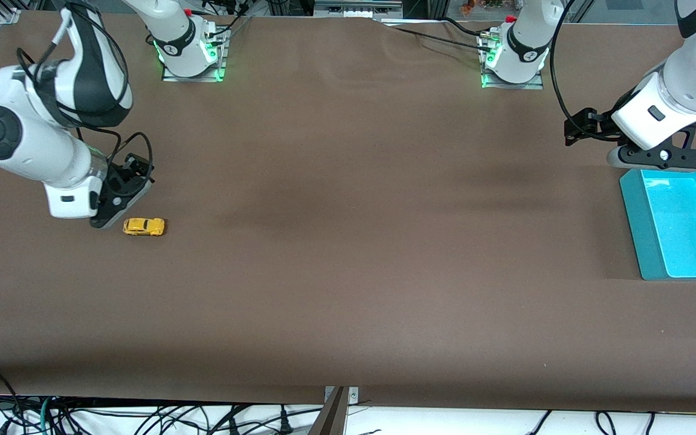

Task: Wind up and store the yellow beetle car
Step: 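Reach the right gripper down to the yellow beetle car and grasp it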

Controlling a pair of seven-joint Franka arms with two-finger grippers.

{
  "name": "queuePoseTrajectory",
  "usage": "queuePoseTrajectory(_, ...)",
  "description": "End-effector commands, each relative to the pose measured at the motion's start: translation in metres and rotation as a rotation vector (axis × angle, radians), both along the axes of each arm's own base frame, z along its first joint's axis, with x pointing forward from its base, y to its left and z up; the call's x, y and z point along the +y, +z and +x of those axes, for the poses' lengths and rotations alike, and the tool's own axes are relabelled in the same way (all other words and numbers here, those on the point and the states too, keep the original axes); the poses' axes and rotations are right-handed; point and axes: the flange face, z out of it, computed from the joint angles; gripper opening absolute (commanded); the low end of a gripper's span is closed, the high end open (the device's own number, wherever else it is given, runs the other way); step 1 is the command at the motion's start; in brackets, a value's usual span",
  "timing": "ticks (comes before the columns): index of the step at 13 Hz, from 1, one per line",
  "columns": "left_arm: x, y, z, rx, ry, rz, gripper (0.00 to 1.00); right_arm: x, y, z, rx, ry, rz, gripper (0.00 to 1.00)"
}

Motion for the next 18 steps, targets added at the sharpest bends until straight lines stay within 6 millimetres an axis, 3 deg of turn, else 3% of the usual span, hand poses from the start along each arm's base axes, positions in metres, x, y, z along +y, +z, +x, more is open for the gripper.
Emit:
queuePoseTrajectory(1, 0.002, 0.006, 0.004, 0.008, -0.016, -0.021, 1.0, -0.006, -0.024, -0.018, -0.042, 0.332, 0.021, 1.0)
queuePoseTrajectory(5, 0.002, 0.006, 0.004, 0.008, -0.016, -0.021, 1.0, -0.045, -0.063, -0.014, -0.049, 0.569, 0.045, 1.0)
queuePoseTrajectory(7, 0.002, 0.006, 0.004, 0.008, -0.016, -0.021, 1.0, -0.07, -0.091, -0.006, -0.066, 0.622, 0.053, 1.0)
queuePoseTrajectory(10, 0.002, 0.006, 0.004, 0.008, -0.016, -0.023, 1.0, -0.09, -0.125, 0.001, -0.076, 0.646, 0.058, 1.0)
queuePoseTrajectory(15, 0.002, 0.006, 0.004, 0.008, -0.016, -0.021, 1.0, -0.09, -0.151, 0.009, -0.107, 0.669, 0.054, 0.98)
queuePoseTrajectory(18, 0.002, 0.006, 0.004, 0.008, -0.016, -0.021, 1.0, -0.101, -0.166, 0.006, -0.105, 0.668, 0.057, 0.92)
